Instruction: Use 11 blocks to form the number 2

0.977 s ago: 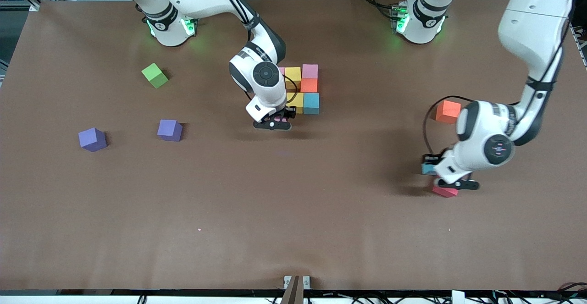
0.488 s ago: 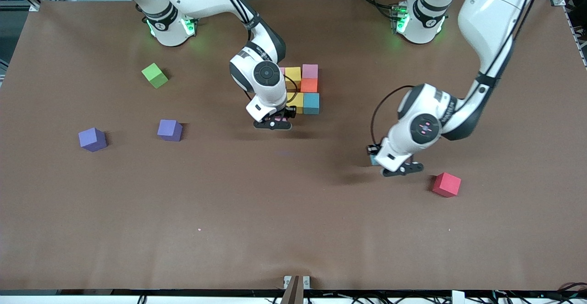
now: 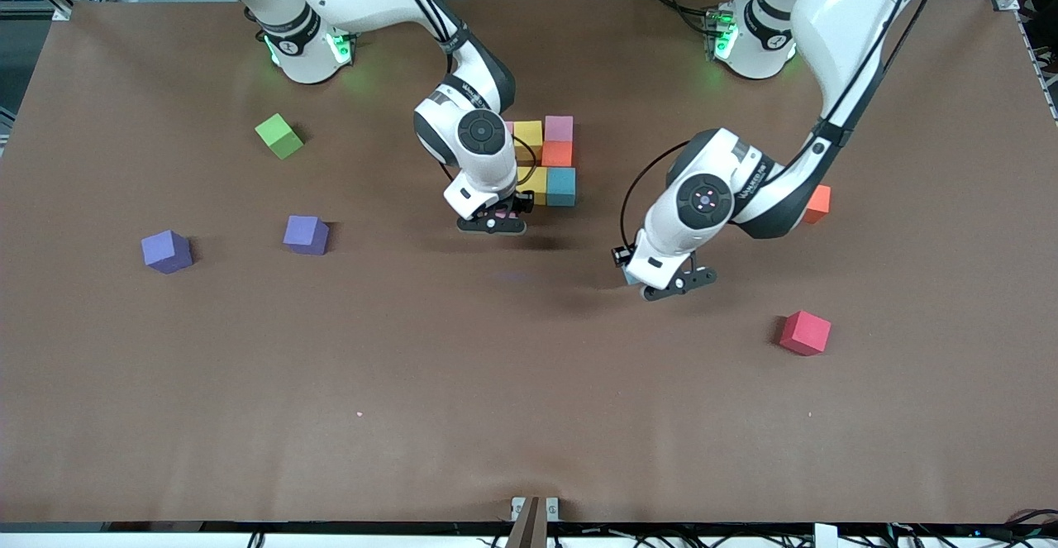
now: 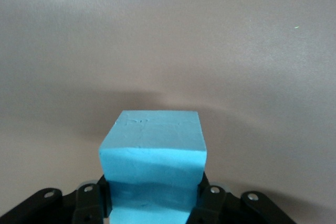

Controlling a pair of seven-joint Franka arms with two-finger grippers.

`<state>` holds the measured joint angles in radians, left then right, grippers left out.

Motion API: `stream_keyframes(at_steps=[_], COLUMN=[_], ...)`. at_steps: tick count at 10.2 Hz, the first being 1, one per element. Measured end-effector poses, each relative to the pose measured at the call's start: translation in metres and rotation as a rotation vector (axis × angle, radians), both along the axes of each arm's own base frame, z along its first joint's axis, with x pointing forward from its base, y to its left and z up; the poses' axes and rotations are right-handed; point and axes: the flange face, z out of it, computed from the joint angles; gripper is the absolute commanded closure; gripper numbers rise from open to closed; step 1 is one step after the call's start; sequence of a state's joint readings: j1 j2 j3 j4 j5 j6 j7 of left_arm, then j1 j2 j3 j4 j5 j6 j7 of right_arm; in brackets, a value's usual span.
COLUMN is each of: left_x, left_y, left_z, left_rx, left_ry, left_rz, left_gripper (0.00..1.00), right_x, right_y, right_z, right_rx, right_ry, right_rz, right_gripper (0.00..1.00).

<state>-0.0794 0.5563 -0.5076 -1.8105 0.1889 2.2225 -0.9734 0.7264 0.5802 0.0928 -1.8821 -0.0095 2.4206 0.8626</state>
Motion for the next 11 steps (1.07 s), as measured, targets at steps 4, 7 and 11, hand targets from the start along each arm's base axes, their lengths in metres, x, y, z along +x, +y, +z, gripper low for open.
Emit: stream_keyframes(at_steps=[4, 7, 11], left_x=[-0.005, -0.026, -0.029], left_y=[-0.026, -0.057, -0.096], left_z=[0.004, -0.006, 0.0], left_rx=[-0.011, -0.013, -0.054], left_ry=[-0.008, 0.007, -0.011], left_rz=[0.004, -0.056, -0.114], left_gripper=[0.82, 0.83, 0.87], right_x=[0.012, 0.038, 0.081], right_y=[-0.002, -0.022, -0.102], right_z=[0.017, 0.08, 0.108], right_rx=[0.013, 0.031, -0.023], right_ry=[-0.034, -0.07, -0.026], right_rz=[-0.011, -0.081, -0.165], right_gripper=[0.0, 0.0, 0.0])
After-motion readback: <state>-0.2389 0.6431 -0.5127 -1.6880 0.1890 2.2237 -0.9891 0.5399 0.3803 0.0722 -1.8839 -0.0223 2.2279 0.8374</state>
